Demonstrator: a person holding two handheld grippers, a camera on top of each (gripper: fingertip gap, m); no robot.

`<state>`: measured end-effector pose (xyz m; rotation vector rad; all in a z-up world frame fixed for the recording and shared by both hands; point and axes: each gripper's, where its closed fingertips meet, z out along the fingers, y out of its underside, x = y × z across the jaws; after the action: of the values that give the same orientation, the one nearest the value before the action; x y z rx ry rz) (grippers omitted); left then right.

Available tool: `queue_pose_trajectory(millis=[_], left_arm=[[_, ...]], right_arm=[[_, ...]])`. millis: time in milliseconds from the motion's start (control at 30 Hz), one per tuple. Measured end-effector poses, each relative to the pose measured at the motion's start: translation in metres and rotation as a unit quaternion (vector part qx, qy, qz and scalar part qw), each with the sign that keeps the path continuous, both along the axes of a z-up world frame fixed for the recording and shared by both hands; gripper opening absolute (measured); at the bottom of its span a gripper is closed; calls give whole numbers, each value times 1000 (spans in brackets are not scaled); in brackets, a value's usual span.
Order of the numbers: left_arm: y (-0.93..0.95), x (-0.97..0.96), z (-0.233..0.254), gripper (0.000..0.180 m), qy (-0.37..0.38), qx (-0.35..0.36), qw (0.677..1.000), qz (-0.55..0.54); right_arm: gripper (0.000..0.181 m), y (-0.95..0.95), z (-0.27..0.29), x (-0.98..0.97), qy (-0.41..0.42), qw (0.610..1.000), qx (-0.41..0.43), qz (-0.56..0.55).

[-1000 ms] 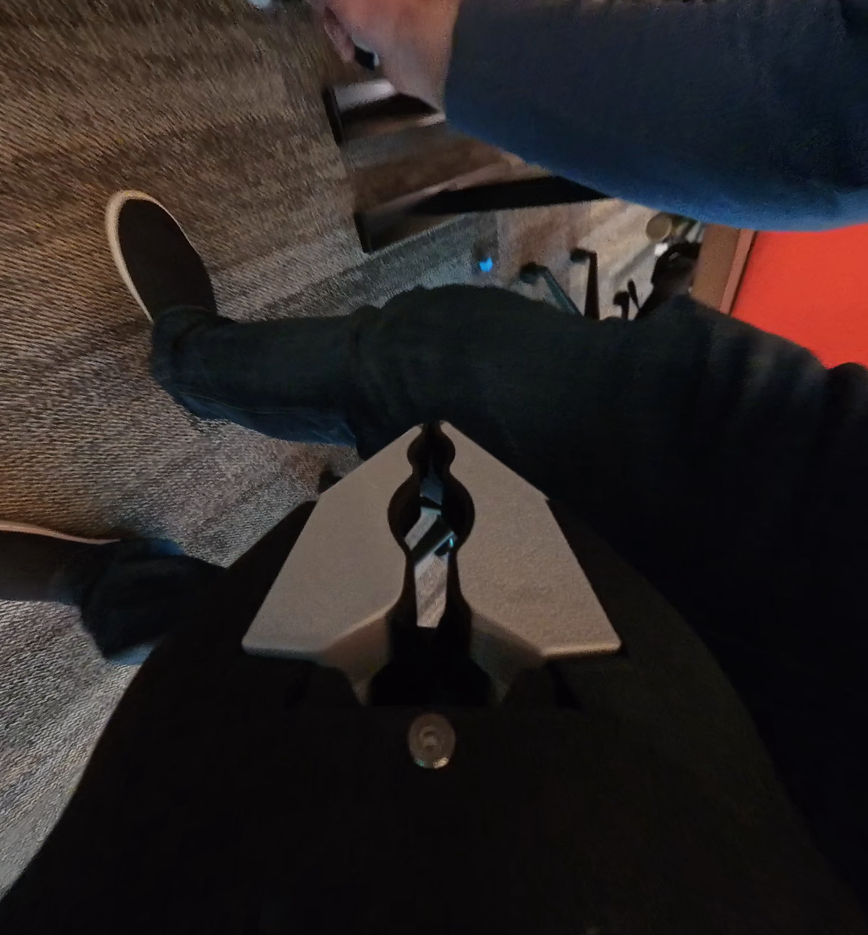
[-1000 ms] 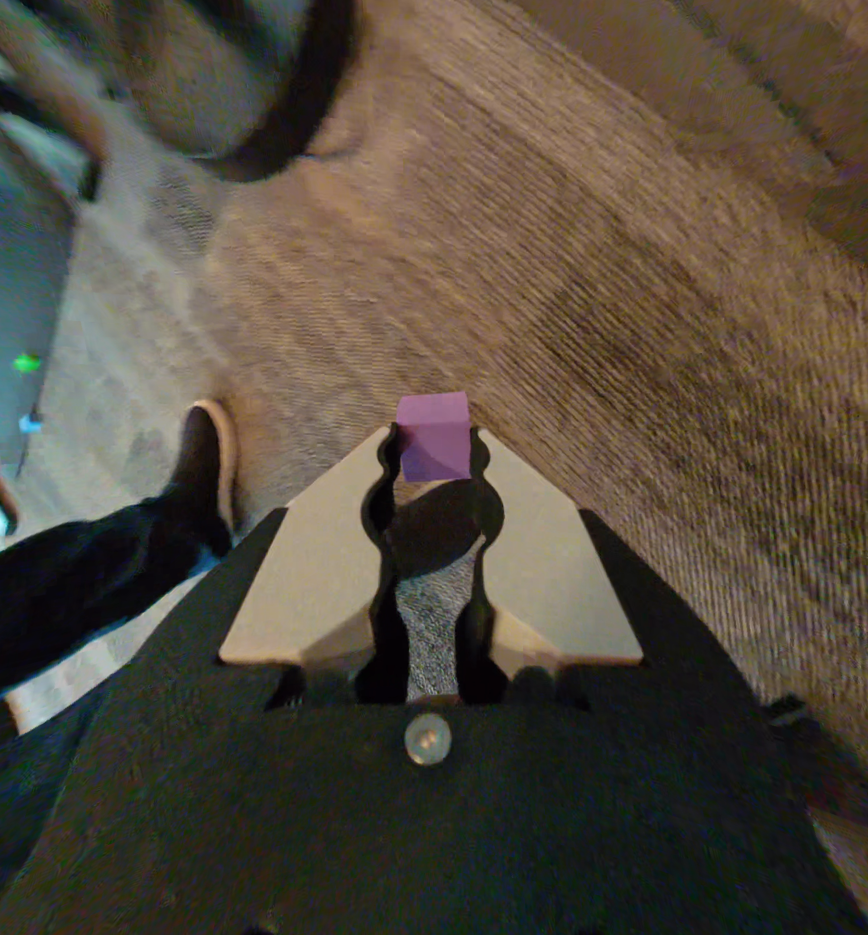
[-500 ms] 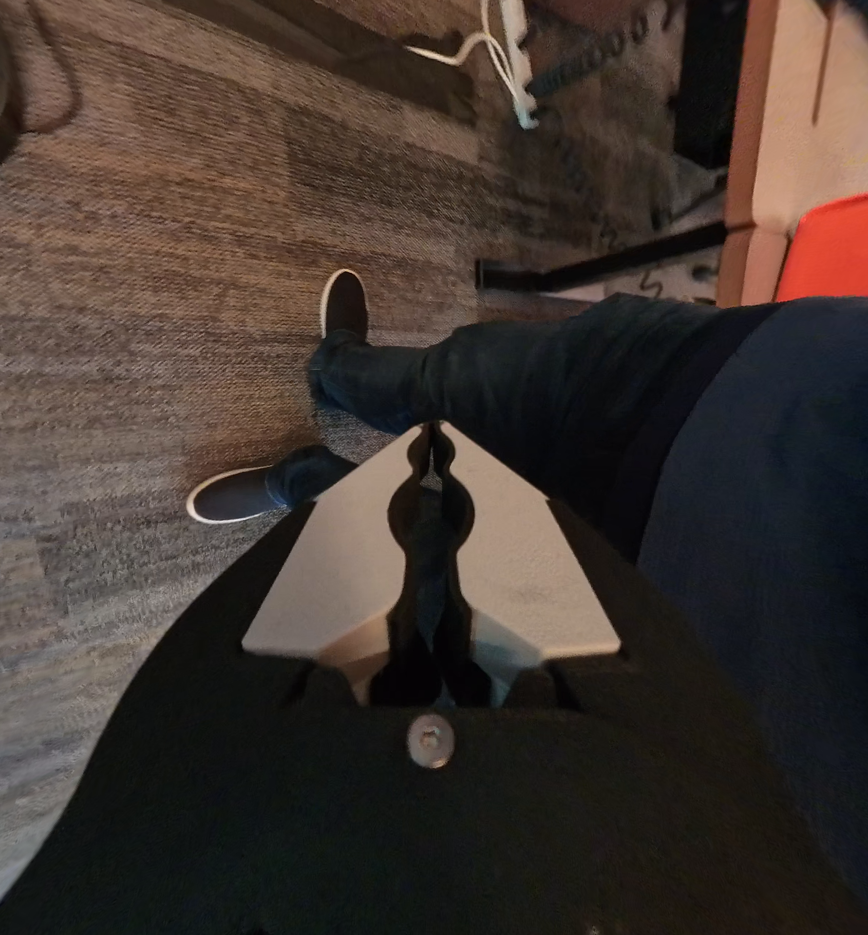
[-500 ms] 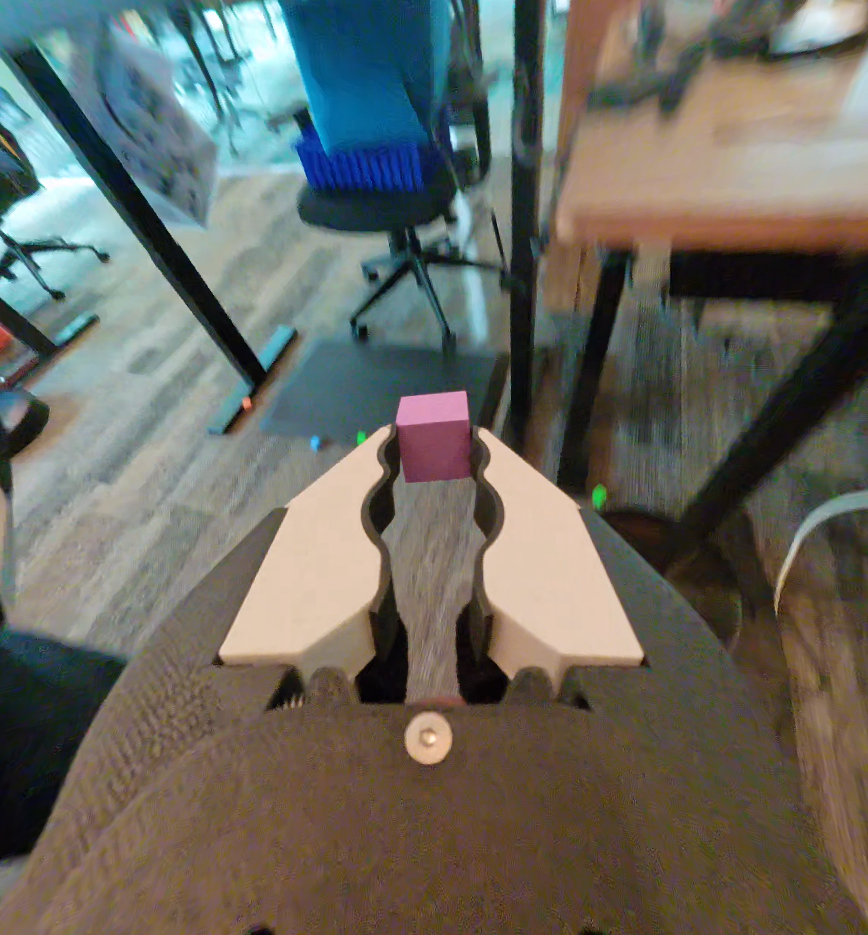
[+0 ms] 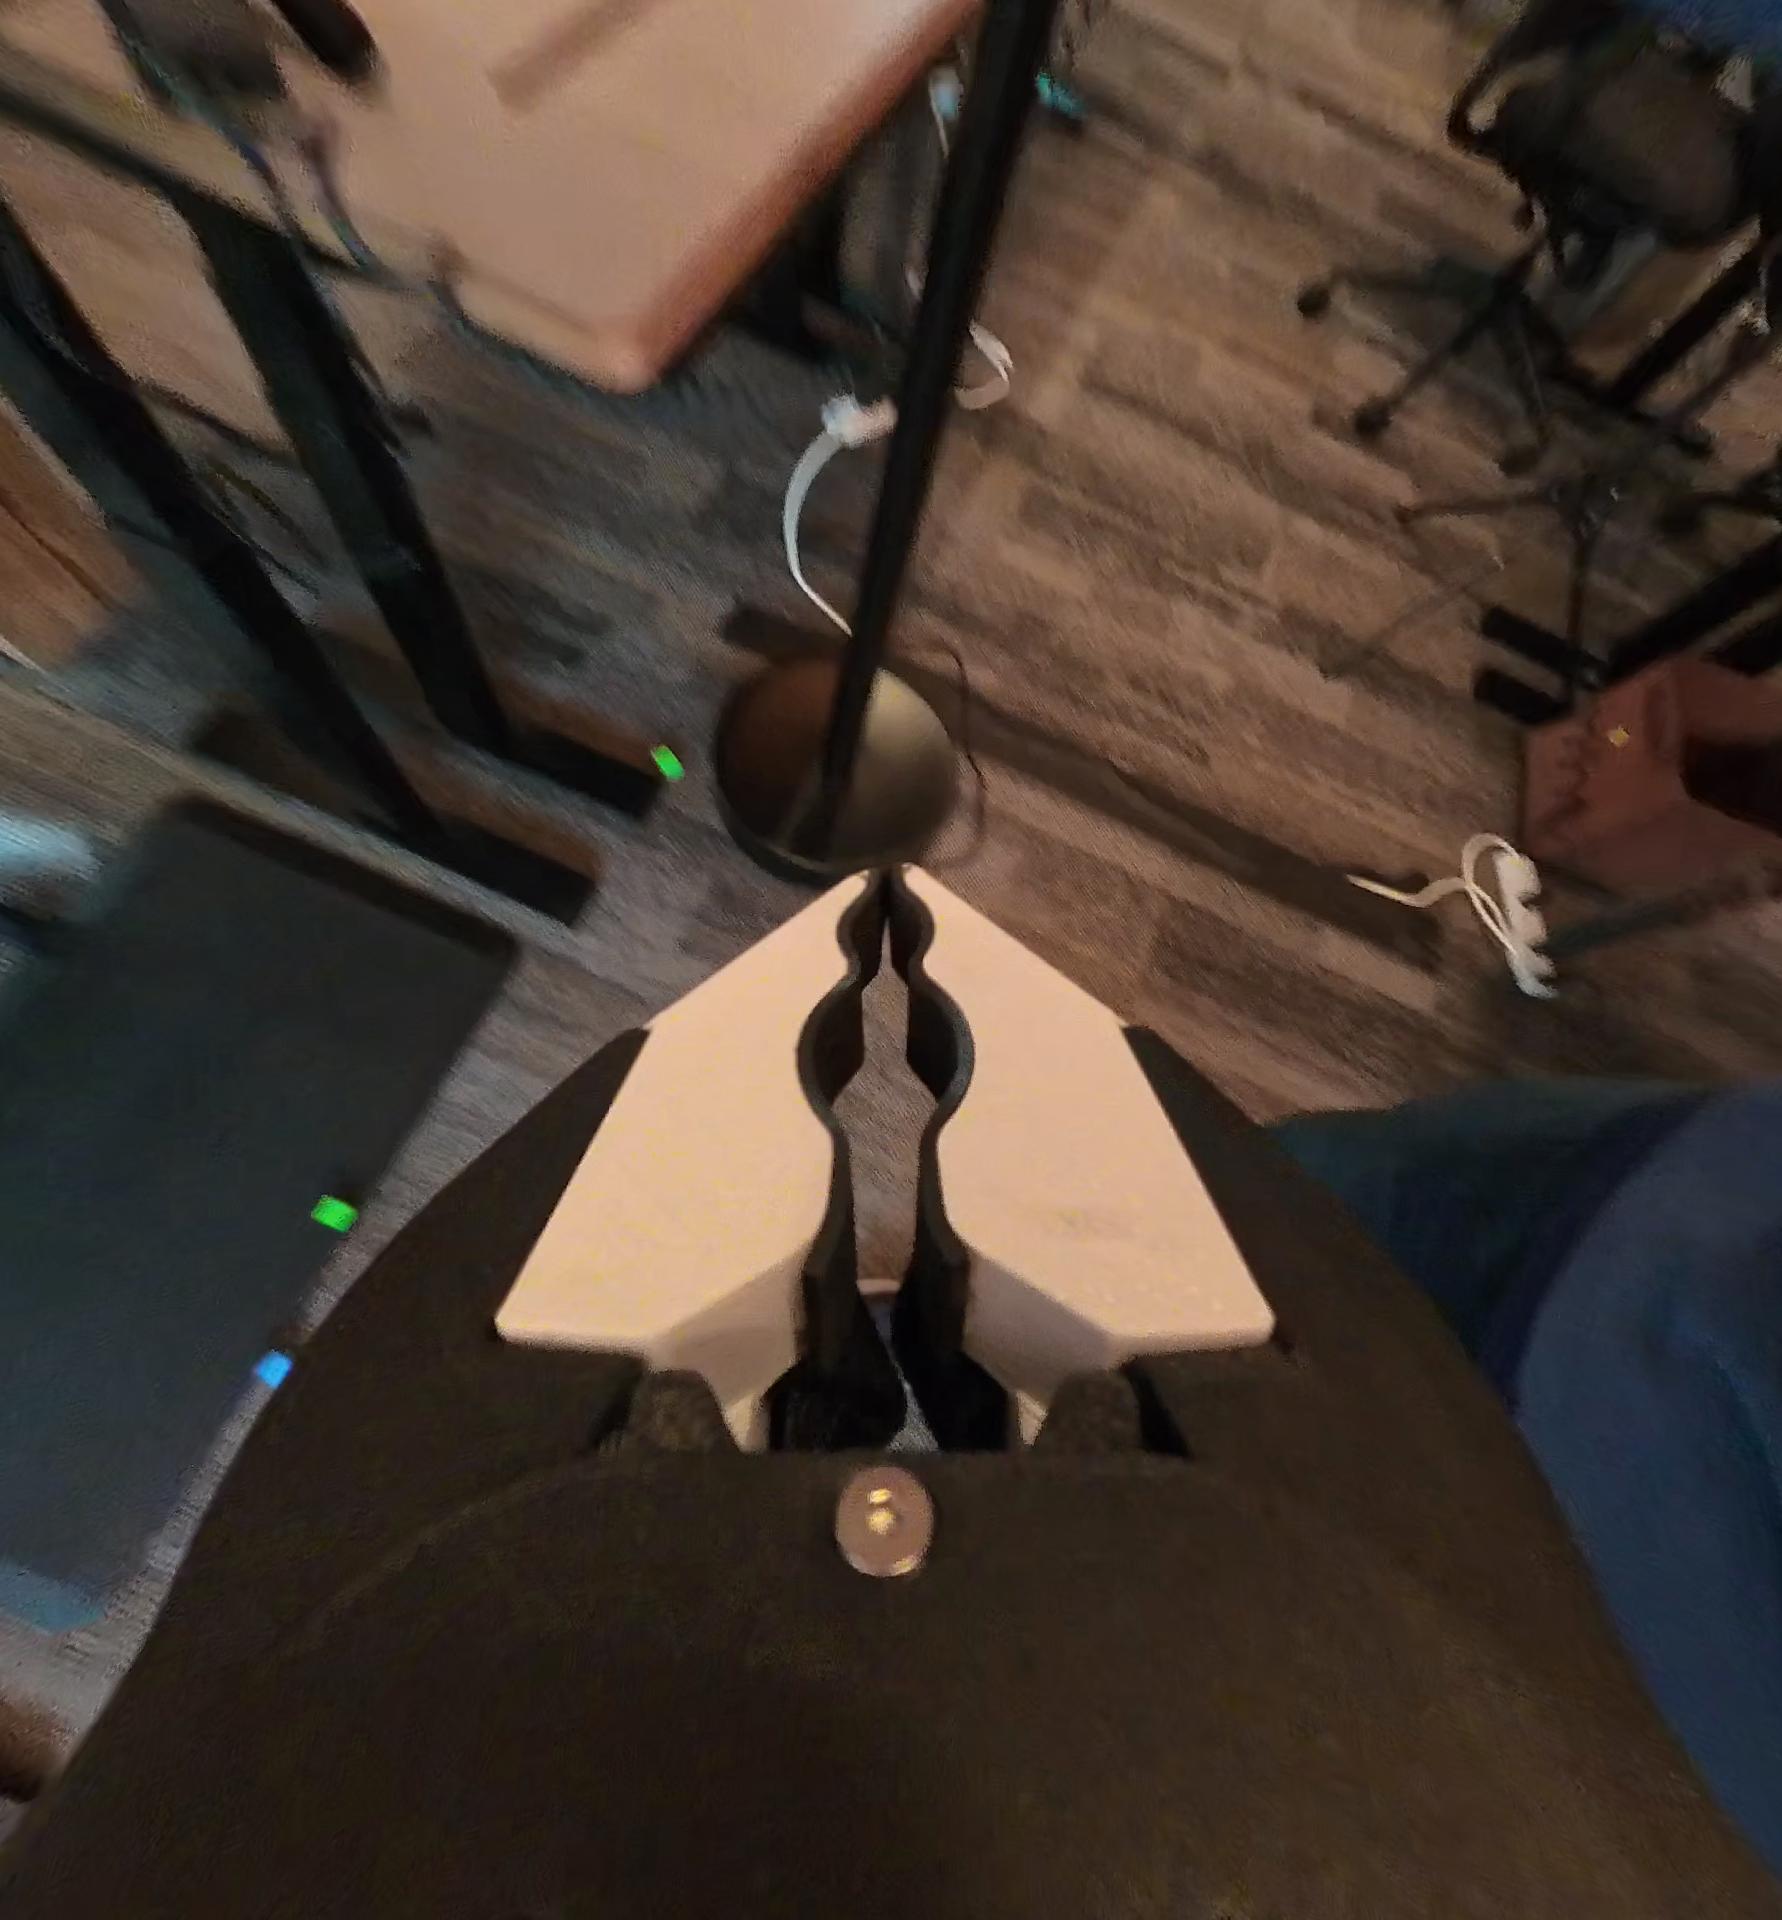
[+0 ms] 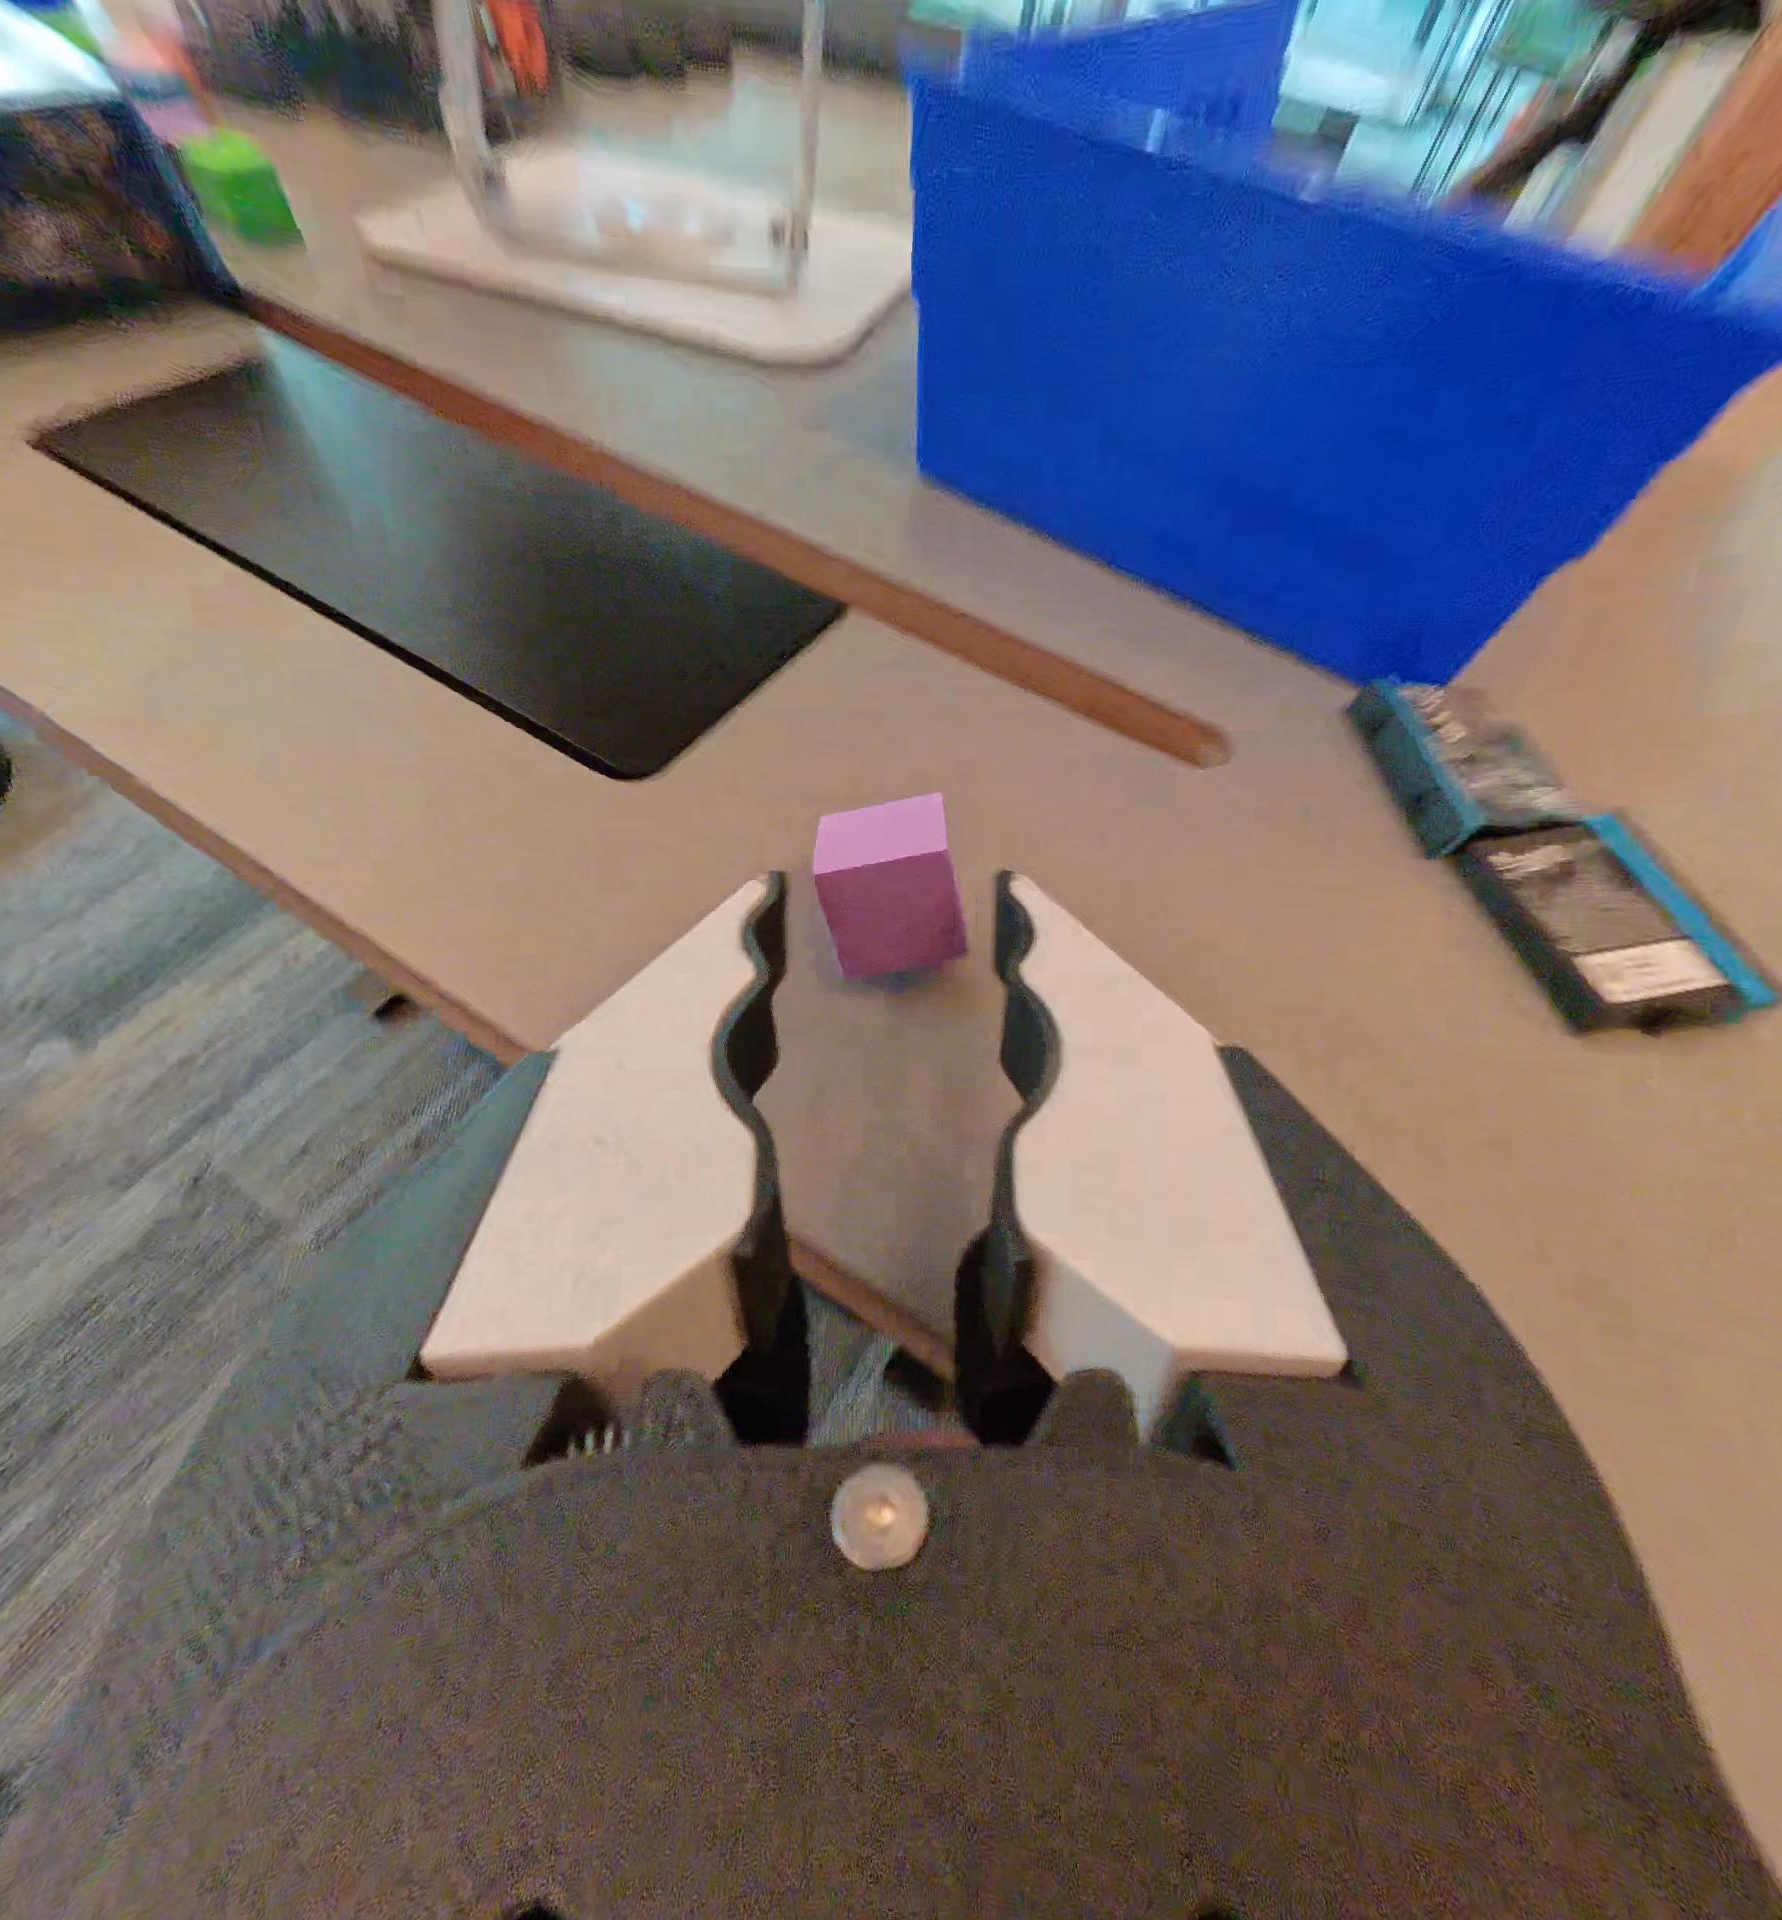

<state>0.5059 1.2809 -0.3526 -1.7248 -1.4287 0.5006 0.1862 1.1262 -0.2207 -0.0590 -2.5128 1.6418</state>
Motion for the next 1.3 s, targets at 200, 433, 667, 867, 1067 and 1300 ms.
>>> queue_pose_trajectory(millis=[200,433,667,867,1067,1300], left_arm=[[-88,-70,109,0,139,-68,987,40],[-186,-181,175,1,198,-217,954,60],[-280,-238,130,1,119,-363,918,106],[-311,-248,114,8,64,-447,882,135],[-314,-247,112,3,57,-473,868,143],[-316,-249,111,0,44,-495,854,152]], right_arm=[[58,22,1,-3,-23,998,-56,-9],[39,142,-93,53,-72,989,-104,73],[47,226,-380,68,-190,973,115,55],[55,253,-616,28,-225,948,226,-19],[60,232,-792,-92,-239,929,253,-126],[53,208,-937,-252,-208,905,285,-238]])
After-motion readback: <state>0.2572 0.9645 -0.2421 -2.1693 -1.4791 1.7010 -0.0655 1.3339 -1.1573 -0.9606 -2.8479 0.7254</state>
